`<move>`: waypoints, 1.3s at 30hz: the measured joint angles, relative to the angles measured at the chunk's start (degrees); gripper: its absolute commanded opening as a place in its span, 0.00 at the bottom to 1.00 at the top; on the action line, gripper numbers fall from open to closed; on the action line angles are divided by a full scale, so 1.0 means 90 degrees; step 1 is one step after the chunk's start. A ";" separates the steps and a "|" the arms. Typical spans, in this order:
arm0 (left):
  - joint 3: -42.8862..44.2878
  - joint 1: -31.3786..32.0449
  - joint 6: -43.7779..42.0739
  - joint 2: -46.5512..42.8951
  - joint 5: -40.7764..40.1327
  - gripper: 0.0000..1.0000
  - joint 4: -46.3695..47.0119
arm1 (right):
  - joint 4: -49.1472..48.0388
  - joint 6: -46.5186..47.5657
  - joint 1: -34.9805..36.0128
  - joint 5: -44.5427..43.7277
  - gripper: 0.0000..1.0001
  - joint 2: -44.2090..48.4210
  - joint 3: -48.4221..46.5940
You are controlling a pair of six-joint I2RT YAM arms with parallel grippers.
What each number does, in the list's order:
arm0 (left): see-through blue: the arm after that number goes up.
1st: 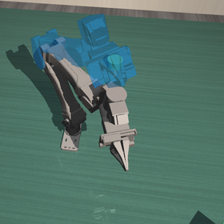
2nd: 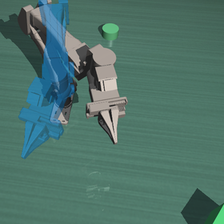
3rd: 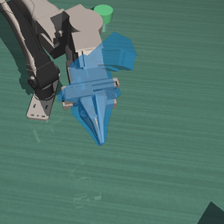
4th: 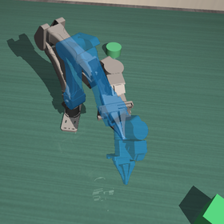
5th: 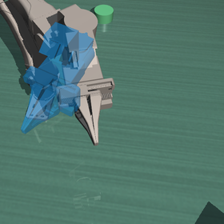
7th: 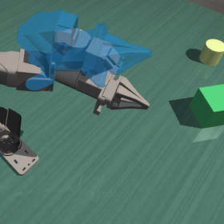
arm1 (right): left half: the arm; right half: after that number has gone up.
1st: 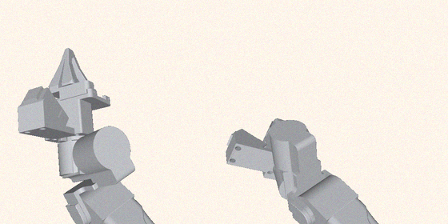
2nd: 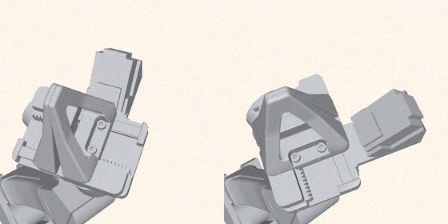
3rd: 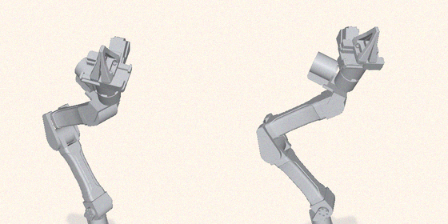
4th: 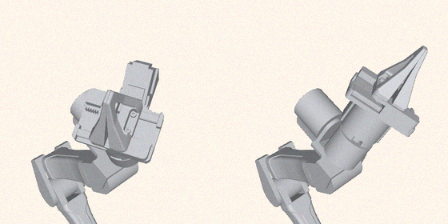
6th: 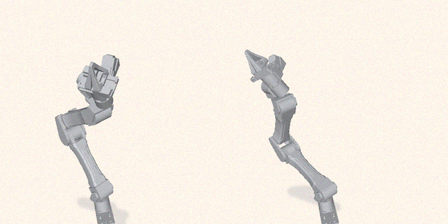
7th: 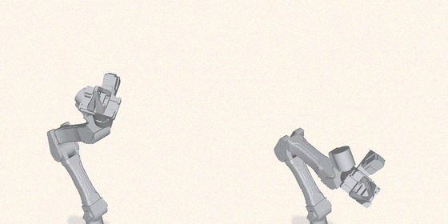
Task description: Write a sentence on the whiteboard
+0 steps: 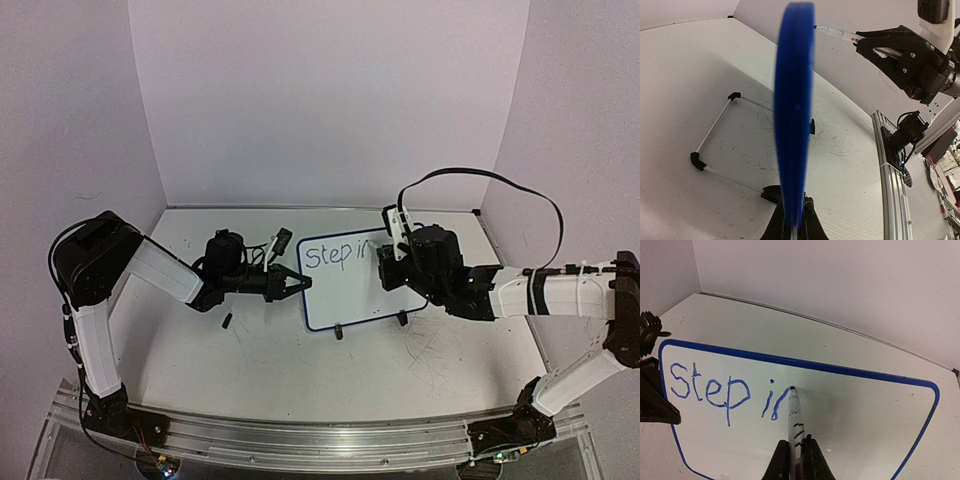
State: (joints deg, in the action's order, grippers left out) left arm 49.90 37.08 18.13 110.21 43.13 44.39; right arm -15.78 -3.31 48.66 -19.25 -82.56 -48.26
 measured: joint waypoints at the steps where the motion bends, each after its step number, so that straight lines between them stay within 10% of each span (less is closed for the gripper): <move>1: 0.0001 0.0000 0.0000 0.0000 0.0000 0.00 0.0000 | 0.0003 -0.0005 0.0000 0.0000 0.00 0.0001 0.0002; 39: 0.0001 -0.0001 0.0002 -0.0001 -0.0002 0.00 -0.0016 | 0.0271 -0.0338 0.0002 0.0245 0.00 0.0150 0.0364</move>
State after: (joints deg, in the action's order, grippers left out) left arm 49.91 37.07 18.15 110.20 43.11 44.25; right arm -13.34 -6.35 48.69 -17.04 -81.21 -44.98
